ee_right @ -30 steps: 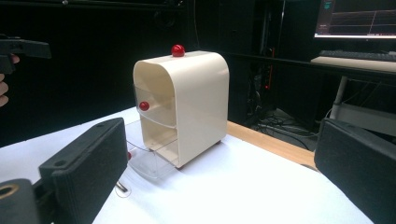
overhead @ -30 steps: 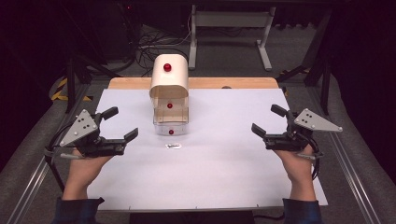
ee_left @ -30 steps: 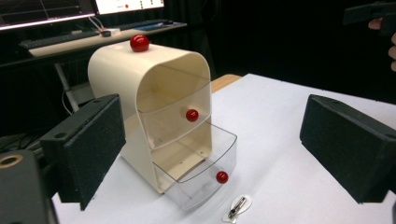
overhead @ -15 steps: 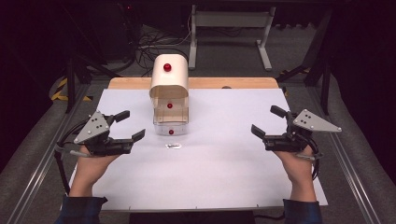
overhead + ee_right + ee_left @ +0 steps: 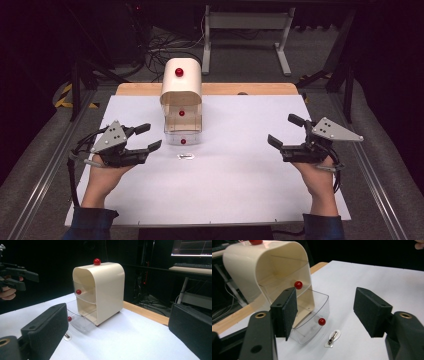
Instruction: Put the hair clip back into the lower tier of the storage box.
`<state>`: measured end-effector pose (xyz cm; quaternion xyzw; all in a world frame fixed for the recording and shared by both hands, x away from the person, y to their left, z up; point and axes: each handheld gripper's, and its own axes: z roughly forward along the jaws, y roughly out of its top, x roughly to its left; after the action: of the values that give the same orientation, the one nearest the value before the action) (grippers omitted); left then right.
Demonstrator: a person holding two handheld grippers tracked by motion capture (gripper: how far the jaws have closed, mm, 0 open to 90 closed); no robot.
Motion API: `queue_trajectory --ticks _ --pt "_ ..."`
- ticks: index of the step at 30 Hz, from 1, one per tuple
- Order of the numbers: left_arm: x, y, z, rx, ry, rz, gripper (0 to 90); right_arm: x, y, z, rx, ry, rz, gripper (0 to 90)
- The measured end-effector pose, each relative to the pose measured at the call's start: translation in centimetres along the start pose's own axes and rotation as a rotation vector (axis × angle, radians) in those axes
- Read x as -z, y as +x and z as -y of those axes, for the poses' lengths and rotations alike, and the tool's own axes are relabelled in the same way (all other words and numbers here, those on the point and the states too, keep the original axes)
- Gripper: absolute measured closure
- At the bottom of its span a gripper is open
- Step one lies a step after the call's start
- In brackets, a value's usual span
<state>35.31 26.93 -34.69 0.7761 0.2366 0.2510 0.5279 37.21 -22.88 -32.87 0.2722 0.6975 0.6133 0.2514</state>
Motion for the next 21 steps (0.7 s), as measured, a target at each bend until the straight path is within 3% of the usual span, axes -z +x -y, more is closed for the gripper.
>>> queue_trajectory --ticks 9,12,21 --pt "-1.0 -0.1 0.5 -0.018 0.027 0.01 41.8 0.1 0.0 0.0 -0.002 0.001 0.003 3.2" --pt "-1.4 -0.2 0.9 -0.045 0.044 0.003 44.3 0.0 -0.1 0.0 0.0 0.001 0.002 3.2" --pt "-2.4 0.0 1.5 -0.035 0.063 0.033 45.2 0.1 -0.1 0.1 0.002 0.003 -0.001 3.2"
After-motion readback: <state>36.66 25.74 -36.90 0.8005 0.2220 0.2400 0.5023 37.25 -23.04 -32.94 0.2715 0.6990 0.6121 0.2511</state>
